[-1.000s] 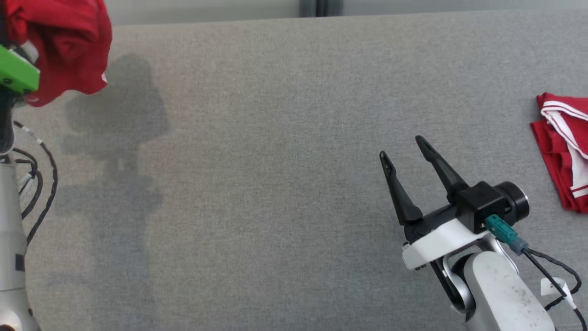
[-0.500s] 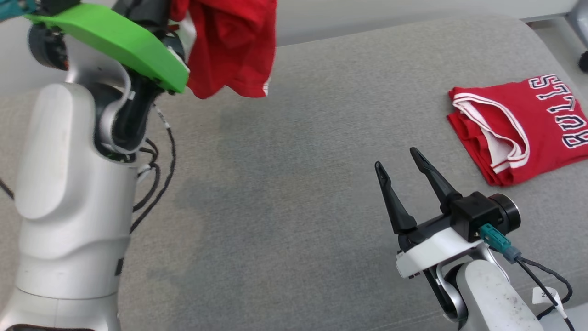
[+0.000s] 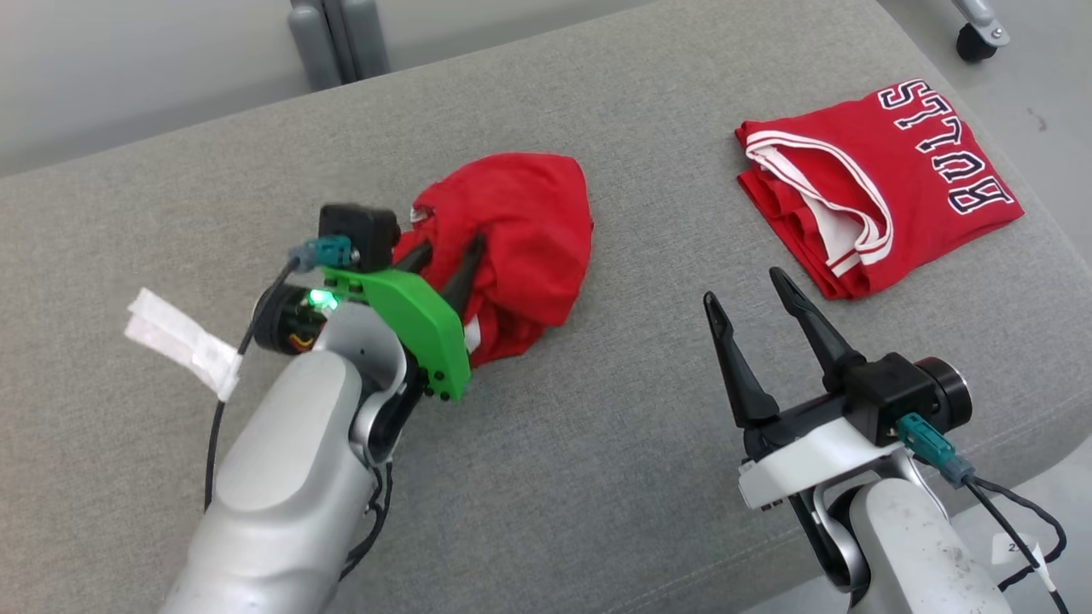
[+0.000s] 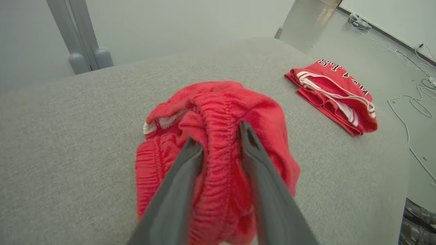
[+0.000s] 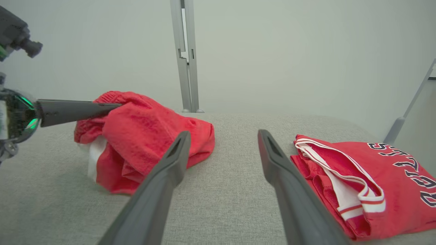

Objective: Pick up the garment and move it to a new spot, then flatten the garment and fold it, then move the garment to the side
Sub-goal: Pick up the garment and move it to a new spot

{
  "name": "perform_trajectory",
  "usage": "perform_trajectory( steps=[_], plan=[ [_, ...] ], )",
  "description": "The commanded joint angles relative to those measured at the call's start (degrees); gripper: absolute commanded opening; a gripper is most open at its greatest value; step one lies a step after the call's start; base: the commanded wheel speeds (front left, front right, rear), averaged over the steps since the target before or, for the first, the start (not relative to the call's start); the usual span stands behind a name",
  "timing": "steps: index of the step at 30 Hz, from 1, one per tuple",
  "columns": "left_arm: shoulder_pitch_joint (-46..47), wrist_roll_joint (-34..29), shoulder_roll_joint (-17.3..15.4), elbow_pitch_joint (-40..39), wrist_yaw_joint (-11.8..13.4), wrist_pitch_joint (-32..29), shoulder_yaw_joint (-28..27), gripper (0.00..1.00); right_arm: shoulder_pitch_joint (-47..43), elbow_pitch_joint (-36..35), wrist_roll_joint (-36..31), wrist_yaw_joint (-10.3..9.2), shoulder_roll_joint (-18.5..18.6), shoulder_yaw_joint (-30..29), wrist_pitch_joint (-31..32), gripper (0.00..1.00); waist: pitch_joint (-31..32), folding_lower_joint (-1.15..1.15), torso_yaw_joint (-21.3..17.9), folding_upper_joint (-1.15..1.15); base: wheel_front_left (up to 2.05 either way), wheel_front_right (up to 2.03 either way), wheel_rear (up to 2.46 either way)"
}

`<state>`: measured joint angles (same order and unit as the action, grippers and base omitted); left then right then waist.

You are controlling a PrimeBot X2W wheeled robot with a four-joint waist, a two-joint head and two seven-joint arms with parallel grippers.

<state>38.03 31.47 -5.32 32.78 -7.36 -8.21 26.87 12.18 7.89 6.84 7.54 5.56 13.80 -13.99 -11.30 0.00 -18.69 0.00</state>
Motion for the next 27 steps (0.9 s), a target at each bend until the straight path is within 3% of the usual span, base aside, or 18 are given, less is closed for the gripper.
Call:
perform_trajectory(
  steps=[1, 5, 12, 20, 27],
  plan=[
    [-0.9, -0.3, -0.1, 1.1, 0.1, 1.1, 0.1, 1.00, 0.5, 0.1, -0.3, -0.11, -0.2, -0.2, -0.4, 1.00, -0.3, 0.00, 0.3, 0.00, 0.00, 0.00, 0.00],
    [-3.0, 1.3, 0.5, 2.2, 0.0, 4.6, 0.4, 1.00, 0.1, 0.1, -0.6, -0.11, 0.0, -0.8, -0.4, 1.00, 0.3, 0.00, 2.4, 0.00, 0.00, 0.00, 0.00],
    [-7.8, 3.2, -2.1, -2.5, 0.3, 13.7, -2.5, 1.00, -1.4, -0.2, -1.0, -0.11, 1.0, -2.1, 0.2, 1.00, 3.1, 0.00, 7.4, 0.00, 0.00, 0.00, 0.00],
    [-18.4, 2.7, -6.7, -11.7, 3.9, 22.0, -7.7, 1.00, -3.3, -0.9, -1.0, -0.11, 2.3, -4.9, 1.7, 1.00, 6.8, 0.00, 11.9, 0.00, 0.00, 0.00, 0.00],
    [-27.4, 0.3, -6.3, -20.1, 5.6, 23.4, -15.0, 1.00, -5.4, -1.1, -0.4, -0.11, 3.0, -8.4, 2.6, 1.00, 9.3, 0.00, 14.7, 0.00, 0.00, 0.00, 0.00]
  ],
)
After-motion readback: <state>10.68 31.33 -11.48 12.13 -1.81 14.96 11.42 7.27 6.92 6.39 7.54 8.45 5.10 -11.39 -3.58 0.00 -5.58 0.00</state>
